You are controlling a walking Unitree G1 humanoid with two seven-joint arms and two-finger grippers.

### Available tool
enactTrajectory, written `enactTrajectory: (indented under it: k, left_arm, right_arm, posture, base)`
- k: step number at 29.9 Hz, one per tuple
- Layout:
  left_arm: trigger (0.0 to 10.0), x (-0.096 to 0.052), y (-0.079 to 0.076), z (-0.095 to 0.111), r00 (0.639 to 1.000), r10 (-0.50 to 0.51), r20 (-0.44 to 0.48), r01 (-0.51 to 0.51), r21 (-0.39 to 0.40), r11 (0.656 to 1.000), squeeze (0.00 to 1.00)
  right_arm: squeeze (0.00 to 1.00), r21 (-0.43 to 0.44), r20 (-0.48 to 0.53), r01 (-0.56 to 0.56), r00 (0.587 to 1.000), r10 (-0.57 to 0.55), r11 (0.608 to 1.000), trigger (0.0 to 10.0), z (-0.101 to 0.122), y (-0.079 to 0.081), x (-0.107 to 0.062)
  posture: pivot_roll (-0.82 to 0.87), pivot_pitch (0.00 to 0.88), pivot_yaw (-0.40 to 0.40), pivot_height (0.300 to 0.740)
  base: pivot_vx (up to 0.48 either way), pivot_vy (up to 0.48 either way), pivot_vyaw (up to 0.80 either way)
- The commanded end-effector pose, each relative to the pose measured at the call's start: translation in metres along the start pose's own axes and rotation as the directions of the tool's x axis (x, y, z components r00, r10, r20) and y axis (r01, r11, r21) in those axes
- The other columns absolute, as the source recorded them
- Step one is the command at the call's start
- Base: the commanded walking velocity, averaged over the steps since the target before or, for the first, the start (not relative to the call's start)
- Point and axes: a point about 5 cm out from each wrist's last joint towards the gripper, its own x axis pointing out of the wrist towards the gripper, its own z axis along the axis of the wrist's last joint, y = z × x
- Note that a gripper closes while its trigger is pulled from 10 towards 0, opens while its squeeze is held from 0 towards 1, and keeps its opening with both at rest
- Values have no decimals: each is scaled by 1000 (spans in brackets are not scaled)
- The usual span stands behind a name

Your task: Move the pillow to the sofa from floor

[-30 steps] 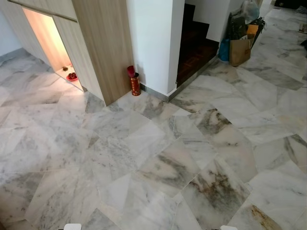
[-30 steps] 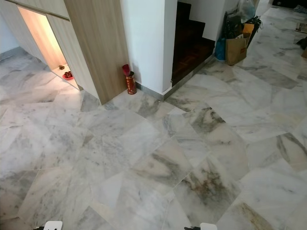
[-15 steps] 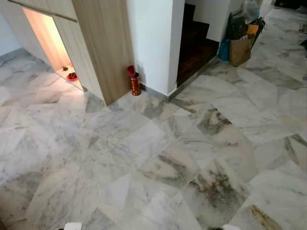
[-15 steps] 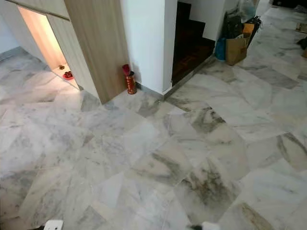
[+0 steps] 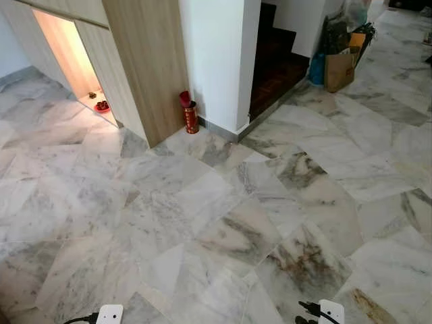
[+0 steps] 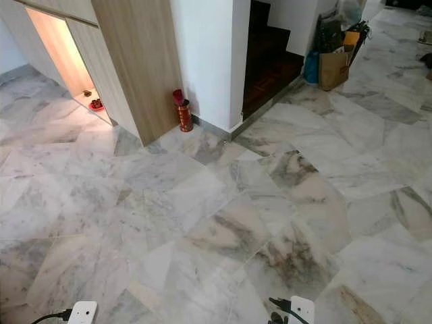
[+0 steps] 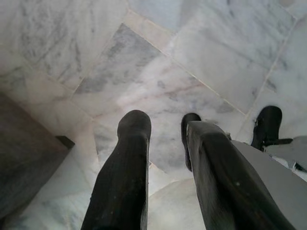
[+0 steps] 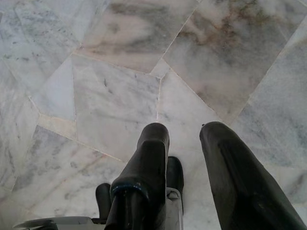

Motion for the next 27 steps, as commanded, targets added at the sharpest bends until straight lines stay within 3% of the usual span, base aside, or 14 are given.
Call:
enactTrajectory:
  k: [1,8,9,11,15,19,27]
  left_arm:
    - [10000,-2,9,-4,1000,20,-17,-20,-23,1000,0]
    - [10000,-2,7,-7,999,2,-32,-3,-30,1000,0]
    - [10000,-2,7,-10,999,6,-45,-8,-45,999,0]
    - [10000,-3,6,-11,999,-6,-52,4,-39,999,0]
    - [10000,-2,4,-12,999,-4,-50,2,-48,999,0]
    - [10000,-2,0,-13,997,-6,-74,6,-2,1000,0]
    - [10000,-1,-4,-15,995,6,-95,-6,-3,1000,0]
  right_arm:
    - [0,3,-22,2,1000,-2,1000,10000,-5,1,-1]
    - [0,-1,6,-64,998,64,998,10000,-1,7,0]
    - [0,-59,-20,-73,997,71,996,10000,-4,7,0]
    - [0,-79,-37,-84,996,81,993,10000,-8,7,-1]
    - [0,-57,-46,-85,996,82,995,10000,-12,7,-2]
    - [0,-106,-70,-115,992,108,988,10000,-15,9,-3]
    - [0,-124,-65,-128,991,120,984,10000,-15,11,-3]
  posture:
    - [-78,126,54,740]
    - [-93,134,51,740]
    - [-87,138,50,740]
    - [-87,139,51,740]
    - [-87,141,47,740]
    - [-83,143,46,740]
    - [-76,148,44,740]
  base:
    - [0,0,0]
    - [0,0,204]
    - [0,0,788]
    - [0,0,788]
    - [0,0,791]
    - [0,0,794]
    - [0,0,799]
